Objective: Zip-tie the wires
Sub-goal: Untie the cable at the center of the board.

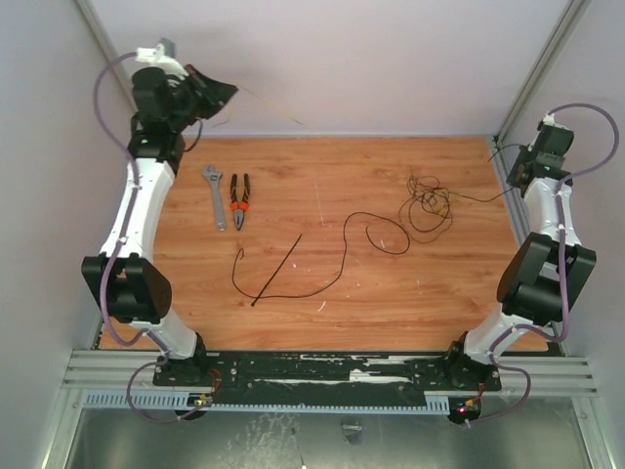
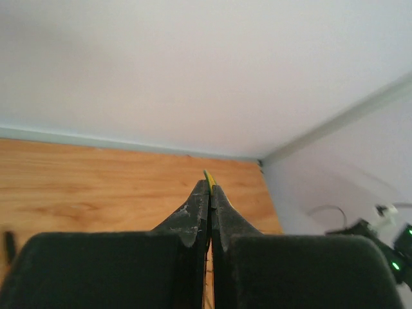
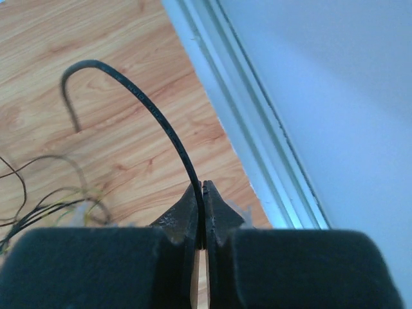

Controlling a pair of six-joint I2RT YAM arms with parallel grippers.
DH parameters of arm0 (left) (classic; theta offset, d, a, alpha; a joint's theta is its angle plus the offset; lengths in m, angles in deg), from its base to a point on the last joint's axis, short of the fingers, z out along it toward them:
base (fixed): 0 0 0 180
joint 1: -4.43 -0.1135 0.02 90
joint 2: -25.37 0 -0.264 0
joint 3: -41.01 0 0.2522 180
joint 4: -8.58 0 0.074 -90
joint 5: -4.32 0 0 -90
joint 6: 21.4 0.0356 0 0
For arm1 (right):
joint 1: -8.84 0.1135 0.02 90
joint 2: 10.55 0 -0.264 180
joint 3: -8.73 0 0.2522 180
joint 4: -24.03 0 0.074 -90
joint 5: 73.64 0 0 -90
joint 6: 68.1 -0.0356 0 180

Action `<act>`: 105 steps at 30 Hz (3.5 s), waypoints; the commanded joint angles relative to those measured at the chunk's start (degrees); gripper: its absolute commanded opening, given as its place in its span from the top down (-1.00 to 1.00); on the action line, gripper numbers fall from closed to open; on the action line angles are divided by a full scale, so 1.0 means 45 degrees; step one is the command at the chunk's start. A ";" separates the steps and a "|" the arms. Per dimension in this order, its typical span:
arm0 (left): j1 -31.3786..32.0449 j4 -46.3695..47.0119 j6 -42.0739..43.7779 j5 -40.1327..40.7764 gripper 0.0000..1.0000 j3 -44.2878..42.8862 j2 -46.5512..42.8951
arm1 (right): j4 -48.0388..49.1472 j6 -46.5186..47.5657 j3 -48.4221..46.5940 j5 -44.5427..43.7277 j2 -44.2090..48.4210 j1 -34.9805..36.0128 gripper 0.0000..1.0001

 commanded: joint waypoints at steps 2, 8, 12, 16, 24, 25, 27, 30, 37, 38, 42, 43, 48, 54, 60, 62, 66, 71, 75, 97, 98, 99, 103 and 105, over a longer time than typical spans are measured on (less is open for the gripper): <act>-0.1203 -0.1140 0.1281 0.1274 1.00 0.0014 -0.1011 | -0.0067 0.0267 -0.0334 -0.2802 0.0132 0.0013 1.00; -0.2258 -0.1696 0.1970 0.2783 1.00 -0.0026 -0.1463 | 0.0100 0.0614 -0.0331 -0.4439 -0.0035 0.0013 1.00; -0.2804 -0.2522 0.2572 0.3751 1.00 -0.0899 -0.1269 | 0.0044 0.0815 -0.0538 -0.5380 -0.0163 0.0002 1.00; -0.3182 -0.3044 0.3017 0.4554 1.00 -0.1524 -0.1165 | 0.0104 0.0816 -0.0534 -0.5411 0.0034 0.0012 1.00; -0.3441 -0.3081 0.2960 0.3148 1.00 -0.1735 -0.1509 | -0.0735 0.0170 -0.0418 -0.1348 0.0077 0.0174 0.98; -0.3440 -0.2985 0.2800 0.2481 1.00 -0.1584 -0.1602 | -0.0857 0.0052 -0.0378 -0.1234 -0.0012 0.0177 0.96; -0.3450 -0.2484 0.2384 0.1433 1.00 -0.0950 -0.1962 | -0.1127 -0.0003 -0.0363 -0.0754 -0.0240 0.0185 0.76; -0.3441 -0.1347 0.1746 0.0370 1.00 0.0715 -0.2723 | -0.1292 0.0039 -0.0234 0.0251 -0.0198 0.0202 0.41; -0.3433 -0.0683 0.1308 -0.0291 1.00 0.2149 -0.3509 | -0.1177 0.0180 -0.0538 0.3101 0.1509 0.0490 -0.36; -0.3422 -0.0673 0.1317 -0.0327 1.00 0.2246 -0.3578 | -0.1075 0.0229 -0.0552 0.3257 0.1732 0.0668 -0.39; -0.3422 -0.0452 0.1269 -0.0366 1.00 0.2674 -0.3901 | -0.0049 0.1151 0.0159 0.5055 0.2310 0.2087 -0.55; -0.3436 -0.0381 0.1249 -0.0378 1.00 0.2746 -0.3944 | 0.0264 0.1366 0.0529 0.5315 0.2326 0.2597 -0.58; -0.3422 -0.0345 0.1183 -0.0727 1.00 0.2746 -0.3956 | 0.1274 0.2029 0.1755 0.5824 0.1131 0.4712 -0.67; -0.3421 -0.0276 0.1084 -0.0878 1.00 0.2663 -0.4090 | 0.1418 0.2276 0.1930 0.5539 -0.0661 0.5518 -0.58; -0.3423 0.0087 0.0791 -0.1115 1.00 0.2760 -0.4230 | 0.1596 0.2332 0.1997 0.4640 -0.1774 0.5908 -0.47; -0.3426 0.0090 0.0798 -0.1097 1.00 0.2768 -0.4295 | 0.1744 0.2236 0.1950 0.4391 -0.2098 0.6005 -0.41; -0.3421 0.0088 0.0807 -0.1083 1.00 0.2740 -0.4385 | 0.1908 0.2231 0.1723 0.3899 -0.2698 0.6215 -0.21; -0.3422 0.0090 0.0780 -0.1132 1.00 0.2605 -0.4393 | 0.1662 0.2107 0.1375 0.3089 -0.2923 0.6242 0.52; -0.3421 0.0089 0.0829 -0.1143 1.00 0.2514 -0.4432 | 0.2223 0.2019 0.1741 0.1324 -0.1296 0.6228 1.00; -0.3019 0.0480 0.0591 -0.1953 1.00 0.4233 -0.4936 | 0.0034 0.3134 -0.5771 -0.3985 0.0803 0.4620 1.00; -0.2933 0.0680 0.0448 -0.2070 1.00 0.4465 -0.4953 | 0.0135 0.3083 -0.6177 -0.4120 0.0699 0.4475 1.00; -0.2837 0.0903 0.0323 -0.2136 1.00 0.4735 -0.5004 | 0.0111 0.3062 -0.6486 -0.4000 0.0564 0.4467 1.00; -0.2516 0.1270 0.0217 -0.2110 1.00 0.5597 -0.5113 | -0.0457 0.3139 -0.6342 -0.3302 0.0015 0.4456 1.00; -0.2515 0.1281 0.0329 -0.1976 1.00 0.5978 -0.5159 | -0.0800 0.3176 -0.6620 -0.3737 -0.0252 0.4443 1.00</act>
